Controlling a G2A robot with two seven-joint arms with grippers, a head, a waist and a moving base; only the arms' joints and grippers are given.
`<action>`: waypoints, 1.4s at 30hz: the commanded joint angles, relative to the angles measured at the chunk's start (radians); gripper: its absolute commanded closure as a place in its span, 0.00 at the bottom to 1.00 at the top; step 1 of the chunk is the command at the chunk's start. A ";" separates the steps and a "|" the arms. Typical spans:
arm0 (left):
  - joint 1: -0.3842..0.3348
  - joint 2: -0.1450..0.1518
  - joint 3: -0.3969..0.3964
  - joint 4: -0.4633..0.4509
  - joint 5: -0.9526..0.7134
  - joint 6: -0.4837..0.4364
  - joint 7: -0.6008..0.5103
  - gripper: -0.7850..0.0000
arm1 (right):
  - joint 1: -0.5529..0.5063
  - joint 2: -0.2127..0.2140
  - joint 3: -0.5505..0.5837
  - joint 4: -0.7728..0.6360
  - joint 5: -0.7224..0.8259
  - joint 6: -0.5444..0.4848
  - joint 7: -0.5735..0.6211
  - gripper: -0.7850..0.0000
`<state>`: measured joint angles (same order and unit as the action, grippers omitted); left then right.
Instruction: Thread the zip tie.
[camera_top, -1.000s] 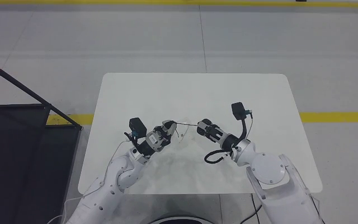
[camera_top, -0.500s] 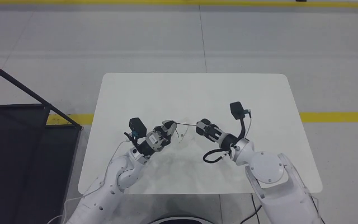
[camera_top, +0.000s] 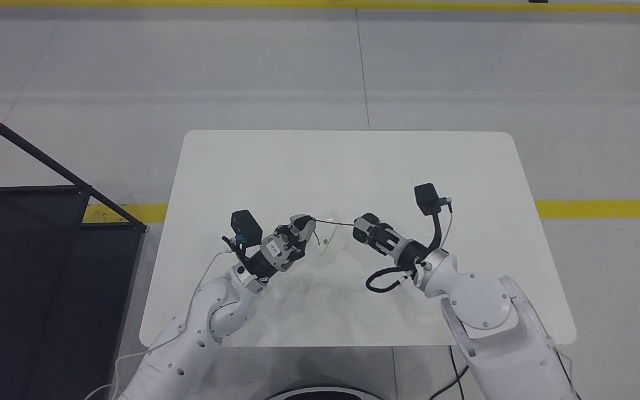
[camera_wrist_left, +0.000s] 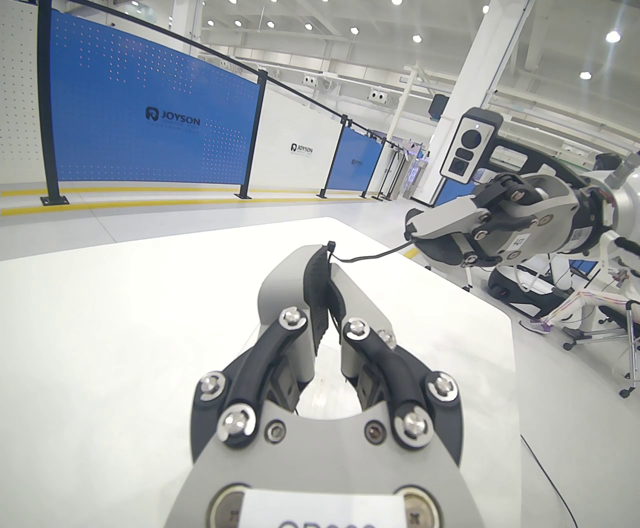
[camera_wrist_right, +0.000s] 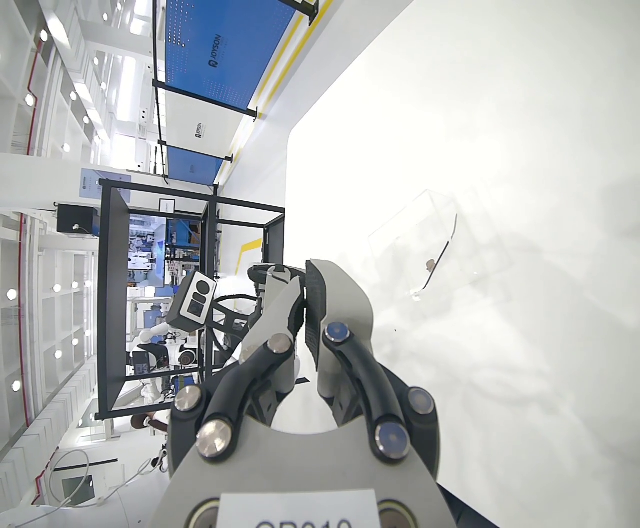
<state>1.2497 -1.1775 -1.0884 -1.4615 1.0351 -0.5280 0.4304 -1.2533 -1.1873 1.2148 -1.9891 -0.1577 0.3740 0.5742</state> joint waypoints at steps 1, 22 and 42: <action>0.000 0.000 0.000 0.000 0.000 0.000 0.000 1.00 | -0.001 0.000 0.001 0.000 0.002 0.000 0.000 1.00; 0.000 0.000 0.000 0.000 0.000 0.000 0.000 1.00 | -0.010 0.001 0.005 -0.007 0.004 -0.002 -0.002 1.00; 0.000 0.000 0.000 0.000 0.000 0.000 0.000 1.00 | 0.015 -0.002 -0.008 0.003 0.012 0.016 -0.004 1.00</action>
<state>1.2497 -1.1775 -1.0884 -1.4615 1.0351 -0.5280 0.4304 -1.2398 -1.1894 1.2069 -1.9863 -0.1457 0.3901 0.5696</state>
